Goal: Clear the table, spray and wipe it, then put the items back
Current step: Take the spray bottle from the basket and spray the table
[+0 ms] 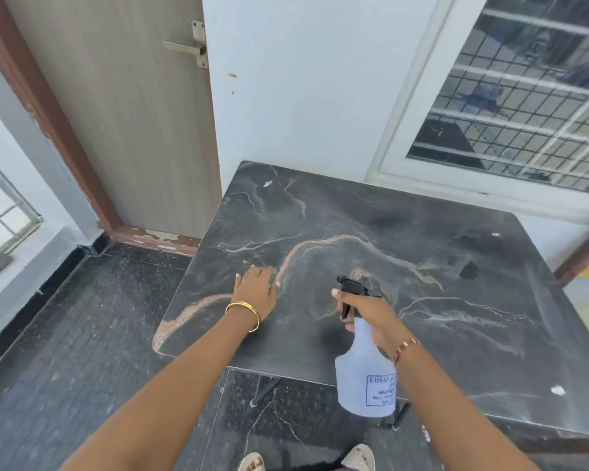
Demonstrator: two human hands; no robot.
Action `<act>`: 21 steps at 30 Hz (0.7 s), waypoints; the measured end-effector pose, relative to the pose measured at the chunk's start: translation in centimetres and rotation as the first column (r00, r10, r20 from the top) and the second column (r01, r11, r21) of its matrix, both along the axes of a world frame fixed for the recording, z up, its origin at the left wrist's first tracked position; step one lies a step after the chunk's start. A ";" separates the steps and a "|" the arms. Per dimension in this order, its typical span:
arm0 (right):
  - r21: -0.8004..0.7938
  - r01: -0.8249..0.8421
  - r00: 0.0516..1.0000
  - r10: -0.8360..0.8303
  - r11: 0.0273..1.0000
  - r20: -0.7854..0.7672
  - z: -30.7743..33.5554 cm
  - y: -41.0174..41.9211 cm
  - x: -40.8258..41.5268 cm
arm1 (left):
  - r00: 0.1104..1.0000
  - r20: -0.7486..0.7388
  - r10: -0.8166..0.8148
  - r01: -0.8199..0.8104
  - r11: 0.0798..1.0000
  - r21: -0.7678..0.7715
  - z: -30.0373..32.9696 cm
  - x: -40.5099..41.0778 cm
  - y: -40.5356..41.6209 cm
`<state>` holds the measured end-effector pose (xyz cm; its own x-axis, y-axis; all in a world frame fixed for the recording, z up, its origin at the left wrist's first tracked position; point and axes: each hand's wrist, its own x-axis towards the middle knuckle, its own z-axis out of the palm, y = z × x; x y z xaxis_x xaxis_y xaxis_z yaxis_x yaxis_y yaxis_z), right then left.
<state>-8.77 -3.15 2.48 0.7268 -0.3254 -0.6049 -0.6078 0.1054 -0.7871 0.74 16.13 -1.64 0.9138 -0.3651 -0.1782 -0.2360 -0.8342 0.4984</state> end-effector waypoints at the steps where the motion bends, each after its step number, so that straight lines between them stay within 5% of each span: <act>1: 0.016 0.032 0.999 -0.032 0.999 0.011 0.0 -0.8 -0.3 | 1.000 -0.001 -0.021 0.021 1.000 0.002 0.1 -0.1 -0.7; 16: 0.085 0.262 0.964 -0.264 0.961 0.015 -0.7 -8.1 -0.6 | 0.988 0.014 -0.152 0.150 0.984 0.094 0.8 -2.0 -7.1; 21: 0.221 0.305 0.948 -0.317 0.926 0.016 -0.5 -12.6 -2.6 | 0.991 0.022 -0.134 0.129 0.981 0.148 0.5 -2.9 -10.1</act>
<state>-11.34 -15.75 1.98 0.6414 -0.4074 -0.6501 -0.4773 0.4515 -0.7539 -2.12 6.04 -1.10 0.8654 -0.4549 -0.2102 -0.3624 -0.8578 0.3644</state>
